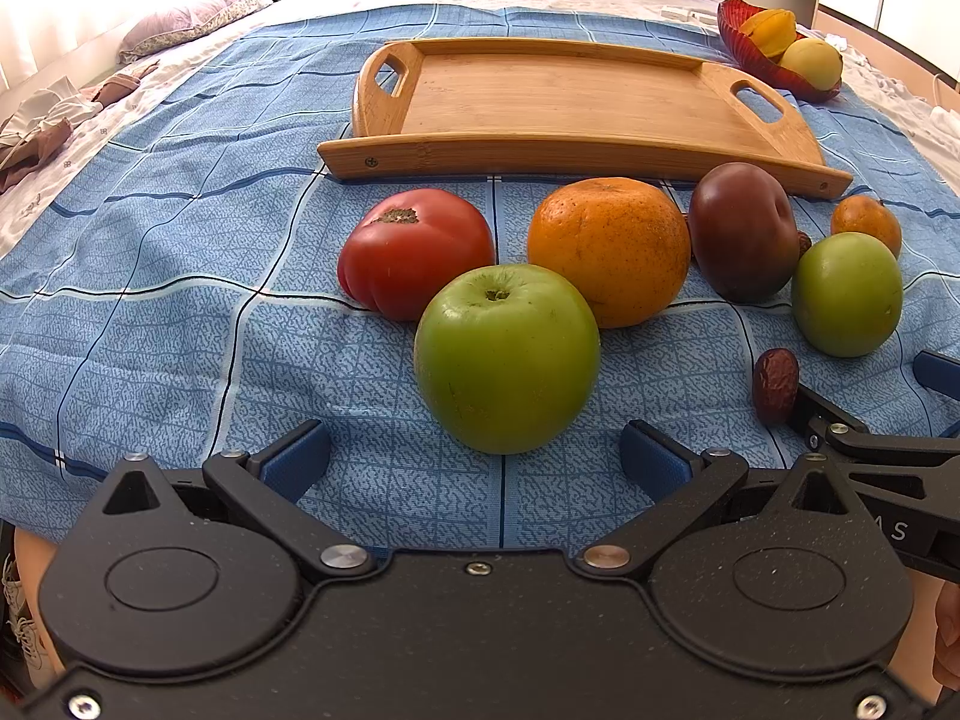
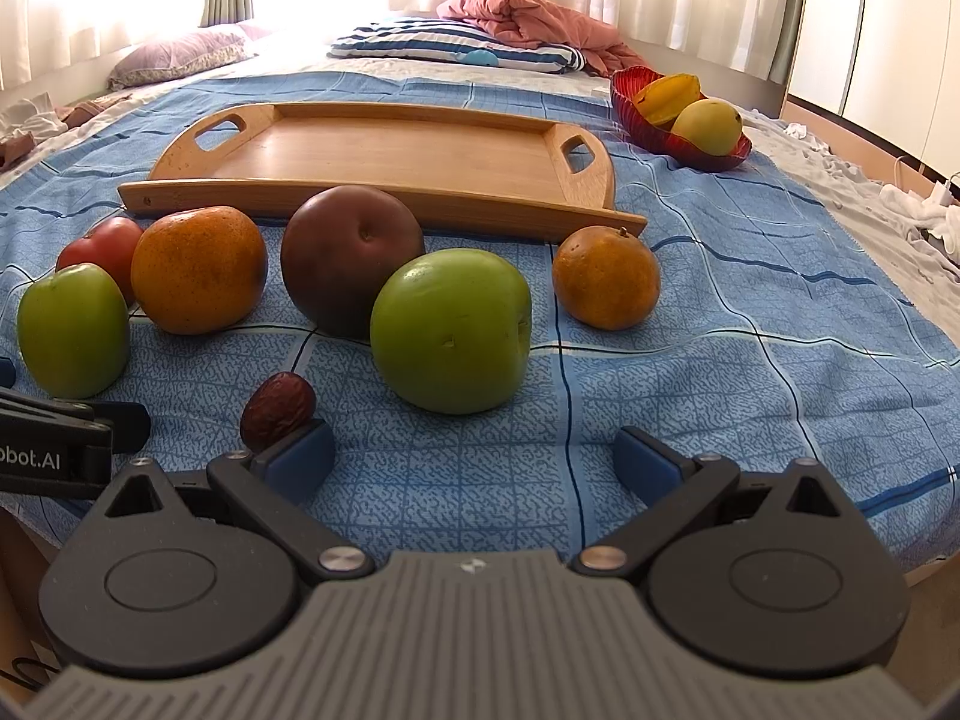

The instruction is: Organize fruits

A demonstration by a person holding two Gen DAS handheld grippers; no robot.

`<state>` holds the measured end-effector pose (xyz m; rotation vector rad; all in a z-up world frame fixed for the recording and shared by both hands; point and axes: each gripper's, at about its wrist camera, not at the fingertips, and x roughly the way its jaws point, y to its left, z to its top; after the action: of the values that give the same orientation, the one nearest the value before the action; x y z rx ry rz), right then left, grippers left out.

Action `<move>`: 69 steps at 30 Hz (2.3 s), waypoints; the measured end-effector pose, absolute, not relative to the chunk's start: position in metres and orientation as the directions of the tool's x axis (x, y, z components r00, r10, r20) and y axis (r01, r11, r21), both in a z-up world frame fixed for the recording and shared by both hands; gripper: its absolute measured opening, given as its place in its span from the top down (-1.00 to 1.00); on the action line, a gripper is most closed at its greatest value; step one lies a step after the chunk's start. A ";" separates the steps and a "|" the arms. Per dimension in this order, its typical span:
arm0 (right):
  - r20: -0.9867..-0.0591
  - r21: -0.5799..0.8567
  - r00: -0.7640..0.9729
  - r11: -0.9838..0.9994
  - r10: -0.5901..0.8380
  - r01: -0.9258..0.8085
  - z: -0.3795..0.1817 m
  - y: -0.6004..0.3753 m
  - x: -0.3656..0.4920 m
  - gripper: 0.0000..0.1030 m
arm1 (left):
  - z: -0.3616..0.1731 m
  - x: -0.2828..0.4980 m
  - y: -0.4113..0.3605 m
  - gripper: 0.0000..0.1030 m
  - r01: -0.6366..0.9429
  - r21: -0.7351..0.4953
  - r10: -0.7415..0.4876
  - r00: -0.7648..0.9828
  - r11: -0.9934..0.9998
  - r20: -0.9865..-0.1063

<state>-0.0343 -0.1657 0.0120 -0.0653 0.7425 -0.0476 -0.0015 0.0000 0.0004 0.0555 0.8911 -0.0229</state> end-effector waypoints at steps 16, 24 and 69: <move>-0.671 -0.077 0.738 0.997 -0.067 0.020 0.011 -0.165 -0.036 -1.00 | 0.000 -0.001 0.000 -1.00 0.043 0.039 0.003 0.628 0.998 -0.778; -0.671 -0.078 0.739 0.997 -0.067 0.020 0.011 -0.166 -0.036 -1.00 | 0.000 -0.001 0.000 -1.00 0.043 0.039 0.003 0.628 0.998 -0.778; -0.544 -0.067 0.837 0.991 0.063 -0.118 0.023 -0.122 -0.070 -0.19 | 0.037 -0.035 0.014 -0.49 0.144 -0.025 -0.129 0.777 0.989 -0.616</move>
<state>-0.0698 -0.1222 0.0228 -0.0988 0.5718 0.0956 -0.0354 0.0143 0.0368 0.0243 0.6651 -0.1477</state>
